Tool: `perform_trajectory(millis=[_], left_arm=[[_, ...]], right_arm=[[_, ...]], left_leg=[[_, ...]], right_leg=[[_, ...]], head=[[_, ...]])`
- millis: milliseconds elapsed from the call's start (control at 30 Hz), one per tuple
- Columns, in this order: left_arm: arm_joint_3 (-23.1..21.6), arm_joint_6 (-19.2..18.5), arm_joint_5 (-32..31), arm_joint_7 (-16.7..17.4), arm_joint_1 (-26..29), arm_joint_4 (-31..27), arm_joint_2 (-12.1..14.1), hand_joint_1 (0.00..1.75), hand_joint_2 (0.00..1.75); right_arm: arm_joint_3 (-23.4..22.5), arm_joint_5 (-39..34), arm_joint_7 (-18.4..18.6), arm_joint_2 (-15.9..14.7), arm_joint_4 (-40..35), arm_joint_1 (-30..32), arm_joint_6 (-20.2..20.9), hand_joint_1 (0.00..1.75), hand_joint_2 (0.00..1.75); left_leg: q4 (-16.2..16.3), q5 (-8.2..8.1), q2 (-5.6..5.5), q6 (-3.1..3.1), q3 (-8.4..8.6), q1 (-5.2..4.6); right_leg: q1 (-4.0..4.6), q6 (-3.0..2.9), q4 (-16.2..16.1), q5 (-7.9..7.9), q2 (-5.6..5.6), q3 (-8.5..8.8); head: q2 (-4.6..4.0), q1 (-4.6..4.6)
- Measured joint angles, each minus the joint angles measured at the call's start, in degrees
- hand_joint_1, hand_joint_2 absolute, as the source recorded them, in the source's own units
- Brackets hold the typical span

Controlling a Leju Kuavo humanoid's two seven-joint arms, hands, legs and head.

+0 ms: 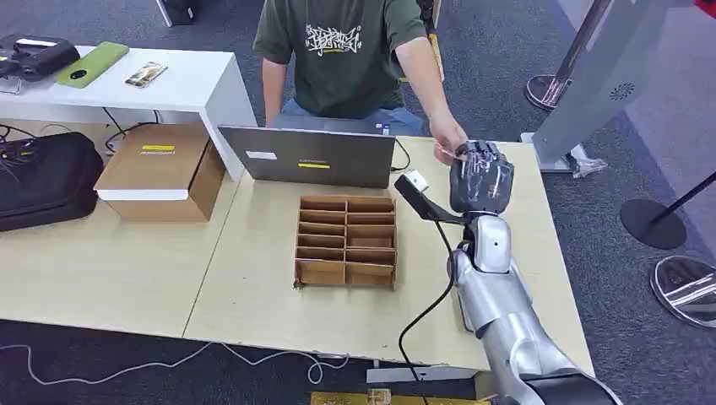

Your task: Pass the card to the sensor for recognition and then transmit it.

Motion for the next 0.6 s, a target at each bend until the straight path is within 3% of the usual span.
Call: perform_trajectory(millis=[433, 600], left_arm=[[-0.22, -0.11, 0.28, 0.0, 0.01, 0.0, -0.02, 0.0, 0.0], [-0.26, -0.2, 1.22, 0.0, -0.02, 0.0, -0.07, 0.0, 0.0]], right_arm=[[-0.11, -0.31, 0.04, 0.17, 0.11, -0.05, 0.0, 1.75, 1.75], [-0.28, -5.27, -0.94, 1.14, 0.77, -0.22, 0.35, 1.75, 1.75]], left_leg=[[0.0, 0.0, 0.0, 0.0, 0.0, 0.0], [0.0, 0.0, 0.01, 0.0, 0.01, 0.0]], right_leg=[[0.0, 0.0, 0.0, 0.0, 0.0, 0.0], [0.0, 0.0, 0.0, 0.0, 0.01, 0.0]], head=[[0.0, 0.0], [0.0, 0.0]])
